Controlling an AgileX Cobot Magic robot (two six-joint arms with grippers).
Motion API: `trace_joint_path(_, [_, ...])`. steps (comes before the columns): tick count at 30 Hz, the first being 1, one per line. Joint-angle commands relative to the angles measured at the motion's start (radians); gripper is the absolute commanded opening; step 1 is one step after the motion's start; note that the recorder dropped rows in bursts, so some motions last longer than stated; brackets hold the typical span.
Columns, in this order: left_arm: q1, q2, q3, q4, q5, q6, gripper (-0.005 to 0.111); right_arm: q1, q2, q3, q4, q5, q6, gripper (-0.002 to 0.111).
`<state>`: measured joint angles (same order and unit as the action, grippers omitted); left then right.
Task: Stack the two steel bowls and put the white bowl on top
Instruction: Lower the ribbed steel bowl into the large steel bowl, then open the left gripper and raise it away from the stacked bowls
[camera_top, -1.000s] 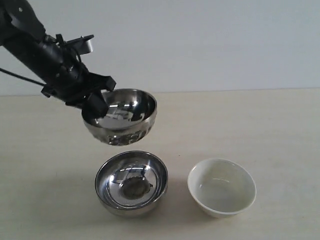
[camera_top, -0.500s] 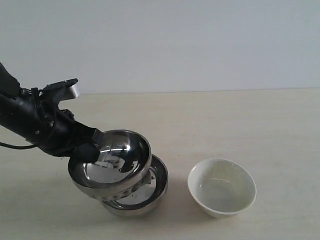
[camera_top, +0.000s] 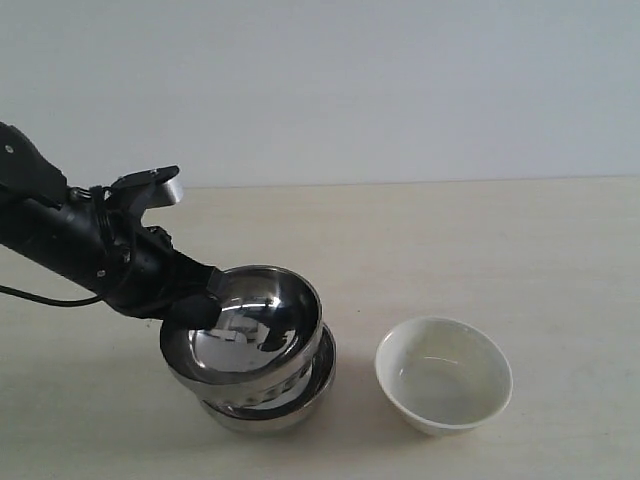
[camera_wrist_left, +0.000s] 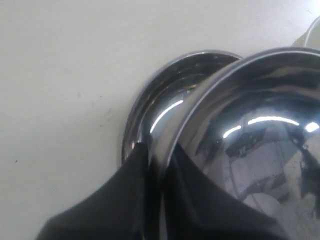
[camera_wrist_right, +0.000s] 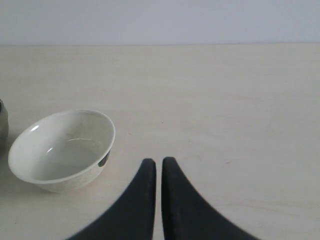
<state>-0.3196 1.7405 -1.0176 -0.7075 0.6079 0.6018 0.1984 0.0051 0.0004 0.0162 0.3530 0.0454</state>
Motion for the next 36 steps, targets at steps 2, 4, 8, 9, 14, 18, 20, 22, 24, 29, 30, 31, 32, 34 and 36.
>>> trace_joint_path(2, [-0.016, 0.055, -0.060, -0.014, 0.005, 0.000, 0.004, -0.009, -0.005, 0.000, -0.003, -0.012, -0.001, 0.000])
trace_joint_path(4, [-0.028, 0.072, -0.075, -0.012, 0.005, 0.000, 0.004, -0.009, -0.005, 0.000, -0.003, -0.012, -0.001, 0.000])
trace_joint_path(8, [-0.039, 0.086, -0.084, 0.019, 0.001, -0.002, 0.004, -0.009, -0.005, 0.000, -0.003, -0.012, -0.001, 0.000])
trace_joint_path(9, [-0.039, 0.086, -0.084, 0.030, 0.001, -0.012, 0.004, -0.009, -0.005, 0.000, -0.003, -0.012, -0.001, 0.000])
trace_joint_path(14, [-0.039, 0.086, -0.084, 0.083, -0.002, -0.042, 0.004, -0.009, -0.005, 0.000, -0.003, -0.012, -0.001, 0.000])
trace_joint_path(18, [-0.039, 0.086, -0.084, 0.086, -0.008, -0.049, 0.004, -0.009, -0.005, 0.000, -0.003, -0.012, -0.001, 0.000])
trace_joint_path(20, [-0.039, 0.086, -0.084, 0.086, -0.013, -0.049, 0.004, -0.009, -0.005, 0.000, -0.003, -0.012, -0.001, 0.000])
trace_joint_path(22, [-0.039, 0.086, -0.084, 0.086, -0.013, -0.049, 0.004, -0.009, -0.005, 0.000, -0.003, -0.012, -0.001, 0.000])
trace_joint_path(24, [-0.039, 0.086, -0.084, 0.086, -0.018, -0.049, 0.004, -0.009, -0.005, 0.000, -0.003, -0.012, -0.001, 0.000])
trace_joint_path(29, [-0.039, 0.086, -0.084, 0.086, -0.018, -0.049, 0.025, -0.009, -0.005, 0.000, -0.003, -0.012, -0.001, 0.000])
trace_joint_path(30, [-0.039, 0.086, -0.084, 0.086, -0.018, -0.049, 0.039, -0.009, -0.005, 0.000, -0.003, -0.012, -0.001, 0.000])
trace_joint_path(31, [-0.039, 0.086, -0.084, 0.084, -0.018, -0.049, 0.047, -0.009, -0.005, 0.000, -0.003, -0.012, -0.001, 0.000])
trace_joint_path(32, [-0.039, 0.086, -0.084, 0.079, -0.018, -0.049, 0.056, -0.009, -0.005, 0.000, -0.003, -0.012, -0.001, 0.000])
trace_joint_path(34, [-0.039, 0.086, -0.086, 0.076, -0.017, -0.049, 0.057, -0.009, -0.005, 0.000, -0.003, -0.012, -0.001, 0.000])
trace_joint_path(36, [-0.039, 0.086, -0.088, 0.072, -0.014, -0.049, 0.057, -0.009, -0.005, 0.000, -0.003, -0.012, -0.001, 0.000])
